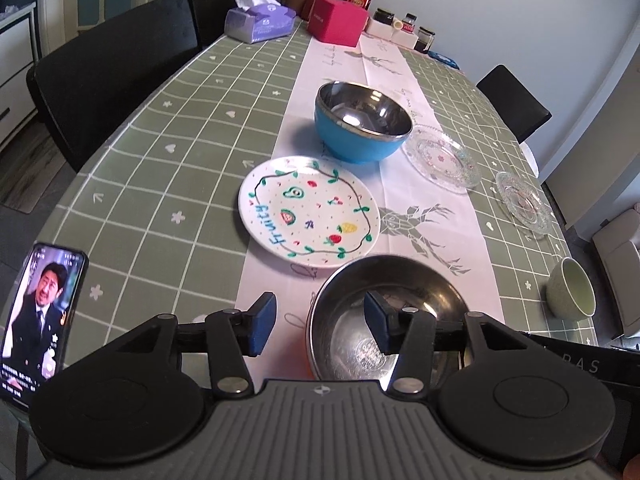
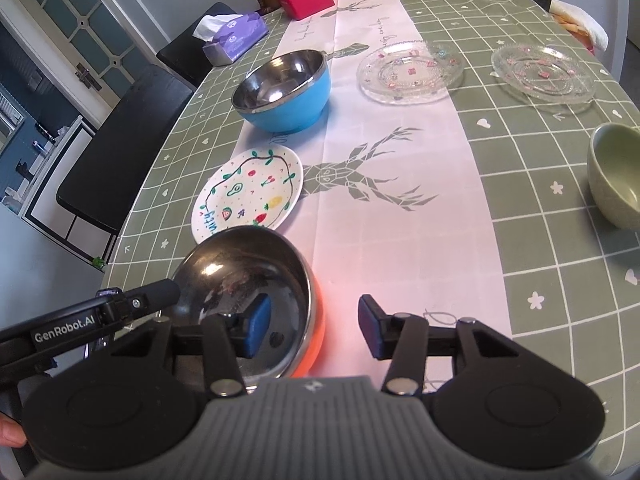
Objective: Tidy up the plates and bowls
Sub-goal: 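Close both grippers on the rim of the stacked bowls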
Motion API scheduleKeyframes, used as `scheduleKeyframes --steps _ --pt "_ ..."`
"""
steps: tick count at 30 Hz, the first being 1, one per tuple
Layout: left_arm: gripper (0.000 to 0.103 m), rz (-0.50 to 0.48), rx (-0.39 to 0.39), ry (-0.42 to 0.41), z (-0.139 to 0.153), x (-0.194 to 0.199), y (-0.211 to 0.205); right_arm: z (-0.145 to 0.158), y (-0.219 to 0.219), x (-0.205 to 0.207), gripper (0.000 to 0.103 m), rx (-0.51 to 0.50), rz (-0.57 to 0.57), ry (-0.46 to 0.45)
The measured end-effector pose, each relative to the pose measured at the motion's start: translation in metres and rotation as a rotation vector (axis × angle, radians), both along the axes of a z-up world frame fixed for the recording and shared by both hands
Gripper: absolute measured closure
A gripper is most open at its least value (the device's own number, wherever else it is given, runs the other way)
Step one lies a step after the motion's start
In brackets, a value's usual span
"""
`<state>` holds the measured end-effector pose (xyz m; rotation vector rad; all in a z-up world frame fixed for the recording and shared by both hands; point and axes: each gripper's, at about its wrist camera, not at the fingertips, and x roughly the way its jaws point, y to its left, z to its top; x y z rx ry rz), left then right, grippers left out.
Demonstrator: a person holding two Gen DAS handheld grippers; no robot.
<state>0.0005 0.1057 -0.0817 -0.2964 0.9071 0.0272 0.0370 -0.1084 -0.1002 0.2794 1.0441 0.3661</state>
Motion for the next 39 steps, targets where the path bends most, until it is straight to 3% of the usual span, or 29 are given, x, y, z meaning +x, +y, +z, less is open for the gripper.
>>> scheduleKeyframes --steps 13,19,27,31,39 --pt "0.045 -0.151 0.052 -0.112 0.045 0.042 -0.007 0.057 -0.003 0.042 0.051 -0.047 0.033 -0.164" --pt "0.045 -0.249 0.054 -0.129 0.063 0.084 -0.001 0.076 0.009 0.08 0.051 -0.098 0.107 -0.176" --pt "0.045 -0.256 0.015 -0.071 0.06 0.158 0.021 0.073 0.035 0.164 0.052 -0.131 0.177 -0.038" --pt "0.046 -0.252 0.005 -0.013 0.042 0.195 0.031 0.054 0.042 0.208 0.053 -0.1 0.176 0.079" --pt "0.05 -0.205 0.001 0.101 0.006 0.258 0.04 0.021 0.052 0.272 0.064 -0.072 0.117 0.203"
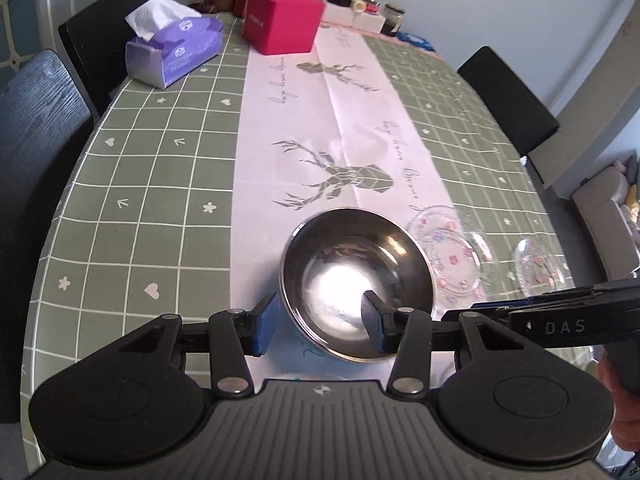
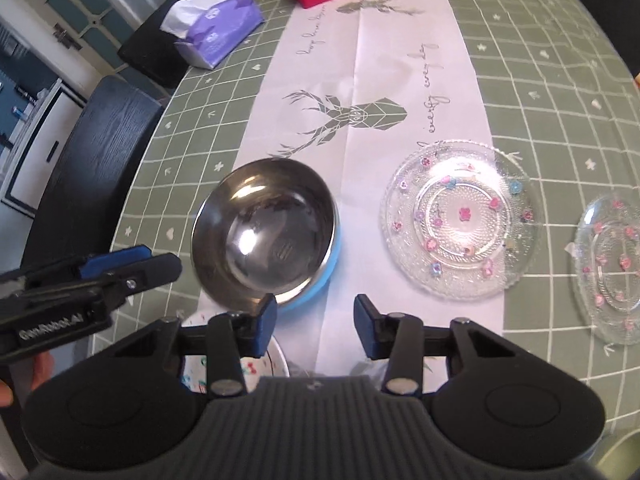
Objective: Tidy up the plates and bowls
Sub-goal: 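Close both grippers on the rim of the stacked bowls, then carry the stacked bowls beside the painted plate and open both grippers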
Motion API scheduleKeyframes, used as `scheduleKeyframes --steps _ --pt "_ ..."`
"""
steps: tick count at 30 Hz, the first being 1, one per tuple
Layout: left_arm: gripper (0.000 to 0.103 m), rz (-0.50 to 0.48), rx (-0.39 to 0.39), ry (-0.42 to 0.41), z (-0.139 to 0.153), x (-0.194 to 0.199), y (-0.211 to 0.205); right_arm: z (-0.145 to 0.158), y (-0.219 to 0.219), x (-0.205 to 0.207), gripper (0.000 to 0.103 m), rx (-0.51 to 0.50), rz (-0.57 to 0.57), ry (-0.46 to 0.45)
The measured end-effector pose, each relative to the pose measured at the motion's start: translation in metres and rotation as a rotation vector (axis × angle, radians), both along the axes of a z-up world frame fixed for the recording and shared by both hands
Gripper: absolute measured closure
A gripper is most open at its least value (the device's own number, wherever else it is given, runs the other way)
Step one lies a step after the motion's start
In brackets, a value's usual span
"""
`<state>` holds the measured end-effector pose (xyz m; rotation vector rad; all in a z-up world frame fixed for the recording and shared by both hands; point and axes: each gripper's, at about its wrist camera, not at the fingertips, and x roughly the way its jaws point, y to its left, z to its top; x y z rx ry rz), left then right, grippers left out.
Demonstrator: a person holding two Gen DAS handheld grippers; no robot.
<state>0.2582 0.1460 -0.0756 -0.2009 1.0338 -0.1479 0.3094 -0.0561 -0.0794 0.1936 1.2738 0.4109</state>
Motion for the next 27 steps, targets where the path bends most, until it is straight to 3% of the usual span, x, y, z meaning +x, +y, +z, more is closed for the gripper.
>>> scheduleKeyframes --steps 8,16,22,27 --pt "0.068 -0.006 0.095 0.061 -0.027 0.031 -0.01 -0.018 0.015 0.031 0.075 -0.044 -0.017 0.036" --pt "0.074 -0.022 0.155 0.104 -0.043 0.039 -0.02 -0.033 0.021 0.036 0.083 -0.069 -0.008 0.069" --pt "0.093 -0.009 0.198 0.103 -0.043 0.038 -0.023 -0.036 0.019 0.037 0.092 -0.056 -0.03 0.086" --pt "0.095 -0.004 0.213 0.095 -0.035 0.031 -0.025 -0.031 0.016 0.033 0.094 -0.05 -0.044 0.094"
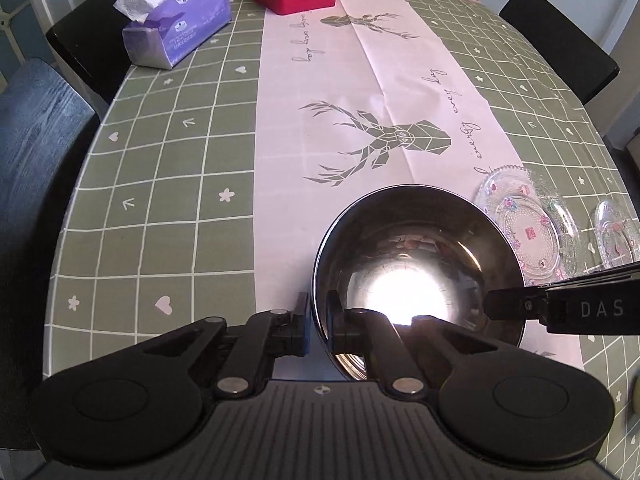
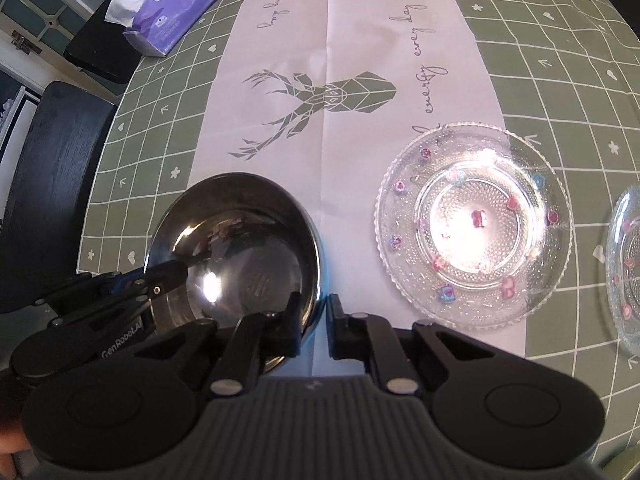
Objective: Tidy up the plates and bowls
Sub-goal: 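Carry the stacked bowls beside the painted plate and open both grippers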
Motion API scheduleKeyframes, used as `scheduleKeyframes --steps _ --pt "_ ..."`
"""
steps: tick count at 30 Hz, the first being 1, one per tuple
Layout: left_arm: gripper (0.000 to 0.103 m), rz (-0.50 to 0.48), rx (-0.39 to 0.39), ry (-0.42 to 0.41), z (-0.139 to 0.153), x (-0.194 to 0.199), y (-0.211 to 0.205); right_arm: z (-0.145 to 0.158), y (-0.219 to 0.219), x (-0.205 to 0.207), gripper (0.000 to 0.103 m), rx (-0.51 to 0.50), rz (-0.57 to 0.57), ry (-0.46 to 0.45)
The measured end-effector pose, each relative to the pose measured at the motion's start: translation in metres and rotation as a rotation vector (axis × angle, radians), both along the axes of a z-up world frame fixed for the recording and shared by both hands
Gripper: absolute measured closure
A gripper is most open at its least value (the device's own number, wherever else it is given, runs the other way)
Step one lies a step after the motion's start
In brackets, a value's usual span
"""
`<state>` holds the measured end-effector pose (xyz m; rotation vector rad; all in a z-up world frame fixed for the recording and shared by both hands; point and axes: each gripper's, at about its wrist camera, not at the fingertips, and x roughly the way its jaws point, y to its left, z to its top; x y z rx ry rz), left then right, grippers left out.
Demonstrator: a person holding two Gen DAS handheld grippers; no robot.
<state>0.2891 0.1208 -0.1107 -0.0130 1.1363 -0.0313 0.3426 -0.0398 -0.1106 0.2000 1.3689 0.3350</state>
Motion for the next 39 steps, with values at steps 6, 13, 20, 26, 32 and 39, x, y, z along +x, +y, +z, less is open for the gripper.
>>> scheduleKeyframes --steps 6,13,20,26,32,39 --pt "0.095 0.007 0.019 -0.003 0.029 -0.021 -0.006 0.025 -0.002 -0.019 0.094 0.001 0.016 -0.028" --pt "0.095 0.003 0.045 -0.033 0.072 -0.062 -0.015 0.068 -0.009 -0.062 0.094 0.009 0.066 -0.078" --pt "0.094 -0.015 0.047 -0.054 0.105 -0.113 -0.026 0.099 -0.022 -0.111 0.094 0.026 0.107 -0.092" --pt "0.092 -0.051 0.052 -0.011 0.111 -0.158 -0.038 0.117 -0.032 -0.159 0.094 0.017 0.155 -0.115" --pt "0.091 -0.079 0.054 0.007 0.114 -0.208 -0.048 0.12 -0.04 -0.209 0.093 0.007 0.22 -0.11" --pt "0.09 -0.092 0.058 0.079 0.095 -0.246 -0.054 0.107 -0.041 -0.247 0.094 -0.013 0.275 -0.095"
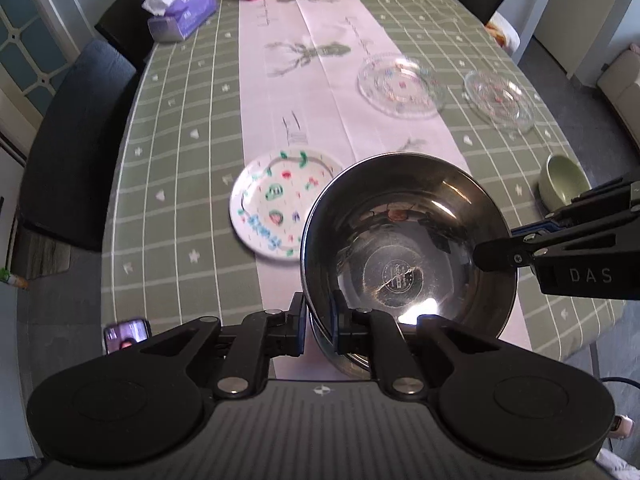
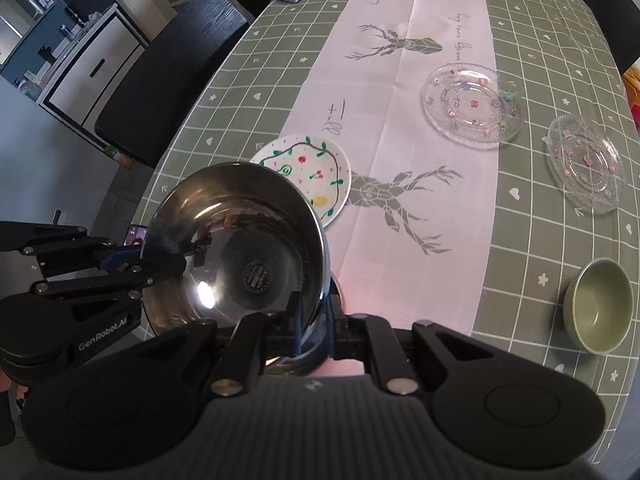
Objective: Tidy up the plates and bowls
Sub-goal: 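Carry the stacked bowls beside the painted plate and open both grippers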
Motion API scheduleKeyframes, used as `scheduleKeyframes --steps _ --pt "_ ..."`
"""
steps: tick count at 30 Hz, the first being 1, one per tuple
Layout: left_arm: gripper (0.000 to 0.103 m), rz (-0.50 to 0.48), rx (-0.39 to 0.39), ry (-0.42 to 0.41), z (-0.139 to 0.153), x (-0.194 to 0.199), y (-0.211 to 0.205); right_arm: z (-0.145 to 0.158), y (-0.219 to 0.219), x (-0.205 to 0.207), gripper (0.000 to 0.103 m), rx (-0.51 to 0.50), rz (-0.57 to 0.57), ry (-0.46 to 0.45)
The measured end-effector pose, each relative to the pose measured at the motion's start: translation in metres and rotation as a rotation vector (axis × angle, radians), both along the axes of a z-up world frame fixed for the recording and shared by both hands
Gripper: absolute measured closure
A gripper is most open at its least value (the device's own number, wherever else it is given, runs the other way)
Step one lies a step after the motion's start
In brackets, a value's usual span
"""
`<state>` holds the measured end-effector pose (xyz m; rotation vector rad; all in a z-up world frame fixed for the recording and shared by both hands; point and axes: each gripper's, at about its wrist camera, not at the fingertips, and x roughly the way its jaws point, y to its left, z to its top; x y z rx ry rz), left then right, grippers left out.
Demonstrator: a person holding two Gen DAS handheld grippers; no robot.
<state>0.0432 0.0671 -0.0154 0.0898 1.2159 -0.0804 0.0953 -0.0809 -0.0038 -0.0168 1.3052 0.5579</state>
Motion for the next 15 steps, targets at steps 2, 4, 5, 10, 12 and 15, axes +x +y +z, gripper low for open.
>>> scheduleKeyframes --steps 2,4,5,10,12,15 --pt "0.09 0.006 -0.011 0.025 -0.007 -0.005 0.001 -0.007 0.001 -0.006 0.094 -0.012 0.012 0.014" --pt "0.089 0.007 -0.017 0.043 -0.013 -0.01 0.002 -0.013 0.003 -0.009 0.094 -0.021 0.018 0.025" --pt "0.089 0.008 -0.019 0.047 -0.015 -0.01 0.002 -0.016 0.003 -0.009 0.094 -0.025 0.018 0.029" --pt "0.089 0.022 -0.027 0.081 -0.028 -0.006 0.005 -0.028 0.008 -0.009 0.094 -0.047 0.011 0.04" --pt "0.089 0.025 -0.028 0.093 -0.033 -0.003 0.005 -0.032 0.011 -0.009 0.094 -0.056 0.008 0.044" --pt "0.09 0.022 -0.026 0.105 -0.04 -0.001 0.006 -0.037 0.014 -0.008 0.094 -0.072 0.006 0.049"
